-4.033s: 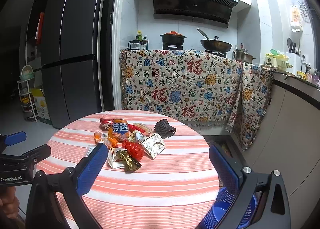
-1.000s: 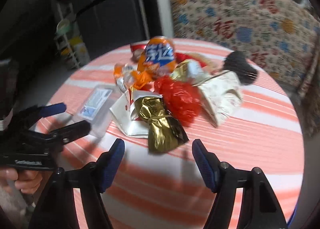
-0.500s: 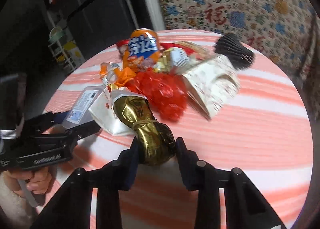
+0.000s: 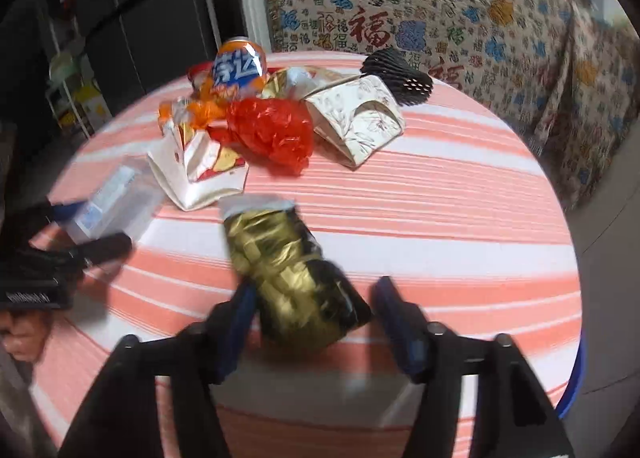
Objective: Collect trash
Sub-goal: 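Lift the gold wrapper with the right gripper while the left gripper grasps the clear plastic box, then carry both items to the blue wastebasket and open both grippers to drop them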
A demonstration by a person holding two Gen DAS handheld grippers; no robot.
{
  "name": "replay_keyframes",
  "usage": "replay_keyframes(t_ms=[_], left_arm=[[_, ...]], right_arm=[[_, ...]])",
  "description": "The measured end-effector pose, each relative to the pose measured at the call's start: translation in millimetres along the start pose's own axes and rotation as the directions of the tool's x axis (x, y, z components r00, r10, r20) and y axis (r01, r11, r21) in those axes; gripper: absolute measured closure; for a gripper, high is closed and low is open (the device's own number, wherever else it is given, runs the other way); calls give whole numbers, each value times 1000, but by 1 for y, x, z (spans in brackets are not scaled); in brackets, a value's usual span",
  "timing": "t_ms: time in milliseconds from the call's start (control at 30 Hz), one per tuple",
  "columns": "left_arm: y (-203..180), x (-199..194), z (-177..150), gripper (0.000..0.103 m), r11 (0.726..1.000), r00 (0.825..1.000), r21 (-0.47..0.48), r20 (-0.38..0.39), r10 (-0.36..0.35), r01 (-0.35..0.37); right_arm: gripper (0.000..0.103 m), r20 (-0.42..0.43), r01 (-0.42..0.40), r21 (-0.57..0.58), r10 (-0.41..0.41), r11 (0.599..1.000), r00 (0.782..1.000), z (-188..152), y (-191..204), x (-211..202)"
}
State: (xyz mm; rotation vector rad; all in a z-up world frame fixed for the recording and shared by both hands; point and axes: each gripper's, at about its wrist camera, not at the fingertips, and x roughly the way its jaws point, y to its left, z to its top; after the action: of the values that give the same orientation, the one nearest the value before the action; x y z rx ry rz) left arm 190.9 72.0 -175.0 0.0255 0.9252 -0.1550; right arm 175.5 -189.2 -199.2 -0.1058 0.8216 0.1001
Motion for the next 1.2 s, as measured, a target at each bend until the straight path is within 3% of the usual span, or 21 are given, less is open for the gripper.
replay_keyframes(t_ms=[200, 433, 567, 633, 733, 800, 833, 900, 933, 1000, 1200], left_arm=[[-3, 4, -2, 2, 999, 999, 21, -15, 37, -37], [-5, 3, -3, 1, 999, 999, 28, -18, 42, -41], [-10, -2, -1, 3, 997, 998, 55, -32, 54, -52], [-13, -9, 0, 3, 996, 999, 74, -19, 50, -48], [-17, -17, 3, 3, 995, 998, 86, -3, 57, -57], [-16, -16, 4, 10, 995, 998, 82, -15, 61, -60], [-16, -15, 5, 21, 996, 998, 77, -30, 54, -52], [-15, -15, 5, 41, 998, 998, 66, -56, 13, -9], [-16, -16, 5, 40, 998, 998, 66, -58, 14, -10], [-17, -21, 3, 41, 997, 999, 70, -41, 25, -22], [-25, -39, -1, 41, 999, 1000, 46, 4, -10, 10]], right_arm=[[20, 4, -24, -22, 24, 999, 1000, 2, 0, 5], [18, 3, -55, -56, 55, 997, 998, -2, -1, 2], [20, -94, -121, -89, 113, 989, 989, 3, -6, -5], [20, -108, -161, -91, 150, 983, 983, 9, -10, -14], [20, -121, -159, -170, 139, 973, 983, 18, -1, -21], [24, -127, -174, -208, 150, 963, 981, 23, 8, -22], [26, -144, -183, -218, 154, 959, 978, 25, 13, -19], [45, -180, -185, -242, 143, 952, 973, 25, 20, -11], [67, -191, -151, -262, 102, 953, 976, 25, 23, -6], [70, -191, -140, -222, 97, 965, 977, 26, 18, -9], [73, -131, -189, -19, 185, 982, 974, 16, -17, -42]])
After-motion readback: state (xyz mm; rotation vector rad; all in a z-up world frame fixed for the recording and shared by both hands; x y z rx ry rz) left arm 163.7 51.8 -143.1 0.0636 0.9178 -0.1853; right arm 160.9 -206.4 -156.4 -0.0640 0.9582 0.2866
